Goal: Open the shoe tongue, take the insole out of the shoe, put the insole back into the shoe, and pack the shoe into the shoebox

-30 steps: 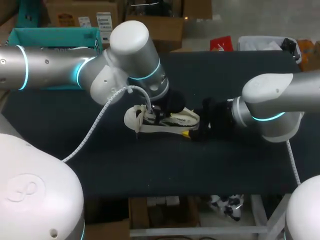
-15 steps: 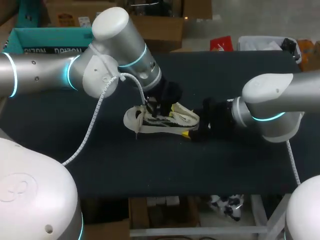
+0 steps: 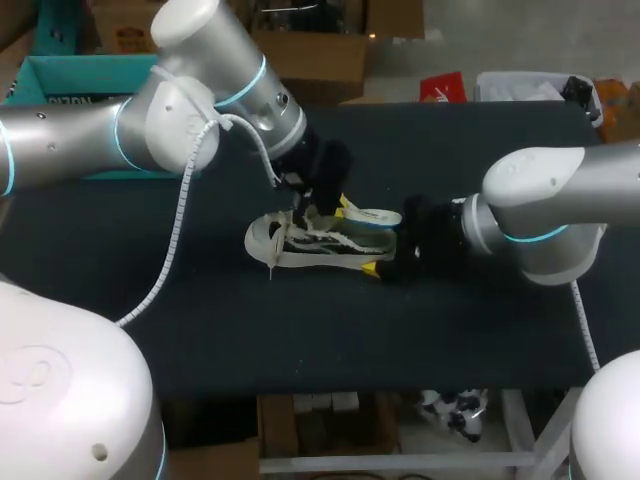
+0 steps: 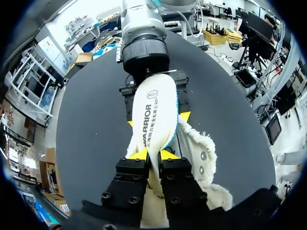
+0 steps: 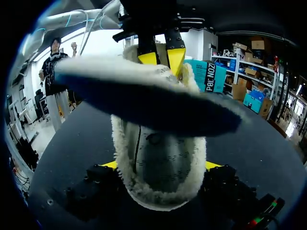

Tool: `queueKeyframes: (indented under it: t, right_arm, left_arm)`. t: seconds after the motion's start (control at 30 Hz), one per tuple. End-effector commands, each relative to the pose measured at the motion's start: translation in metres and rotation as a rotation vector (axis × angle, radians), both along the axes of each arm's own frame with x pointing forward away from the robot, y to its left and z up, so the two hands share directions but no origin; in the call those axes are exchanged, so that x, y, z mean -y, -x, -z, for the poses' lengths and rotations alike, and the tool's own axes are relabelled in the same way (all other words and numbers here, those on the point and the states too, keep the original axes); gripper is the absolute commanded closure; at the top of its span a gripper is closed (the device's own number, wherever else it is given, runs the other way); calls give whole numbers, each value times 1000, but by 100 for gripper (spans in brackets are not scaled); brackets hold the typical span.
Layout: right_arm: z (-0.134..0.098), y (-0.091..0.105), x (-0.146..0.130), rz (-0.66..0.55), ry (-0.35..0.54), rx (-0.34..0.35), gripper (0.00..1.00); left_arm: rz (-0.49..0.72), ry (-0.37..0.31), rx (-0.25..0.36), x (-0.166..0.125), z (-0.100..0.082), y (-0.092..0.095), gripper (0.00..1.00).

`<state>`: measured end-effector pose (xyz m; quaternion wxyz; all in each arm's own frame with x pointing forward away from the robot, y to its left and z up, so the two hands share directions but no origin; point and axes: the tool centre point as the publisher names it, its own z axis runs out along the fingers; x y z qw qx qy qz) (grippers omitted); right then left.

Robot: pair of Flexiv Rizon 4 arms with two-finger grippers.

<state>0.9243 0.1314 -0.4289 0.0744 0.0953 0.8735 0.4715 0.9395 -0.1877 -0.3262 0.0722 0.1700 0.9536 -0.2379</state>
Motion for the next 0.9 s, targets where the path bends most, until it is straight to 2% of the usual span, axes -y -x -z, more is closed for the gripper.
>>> queueKeyframes:
  t: [0.03, 0.13, 0.27, 0.3, 0.33, 0.37, 0.4, 0.43, 0.47, 0.53, 0.73, 0.9]
  right_arm:
    - [6, 1, -2, 1, -2, 3, 100]
    - [6, 1, -2, 1, -2, 3, 100]
    - [6, 1, -2, 1, -2, 3, 100]
    - [6, 1, -2, 1, -2, 3, 100]
    - [6, 1, -2, 1, -2, 3, 100]
    - [6, 1, -2, 1, -2, 3, 100]
    - [6, 1, -2, 1, -2, 3, 100]
    - [6, 1, -2, 1, -2, 3, 100]
    - [6, 1, -2, 1, -2, 3, 100]
    - [6, 1, -2, 1, -2, 3, 100]
    - [6, 1, -2, 1, -2, 3, 100]
    - [6, 1, -2, 1, -2, 3, 100]
  left_arm:
    - [15, 40, -22, -5, -3, -2, 100]
    - [18, 43, -21, -6, -6, 0, 100]
    - [18, 8, -8, -2, -4, 5, 100]
    - [17, 7, -7, -2, -3, 6, 93]
    - [14, 6, -3, -2, -3, 8, 82]
    - [3, 8, 10, -3, -5, 10, 61]
    - [-10, 19, 20, -4, -7, 12, 53]
    - [-21, 26, 33, -4, -9, 15, 50]
    - [-24, 31, 44, -5, -11, 19, 39]
    - [-42, 36, 71, -5, -14, 25, 35]
    - [-100, 37, 151, -2, -20, 39, 36]
    - [-137, 56, 179, 3, -24, 47, 43]
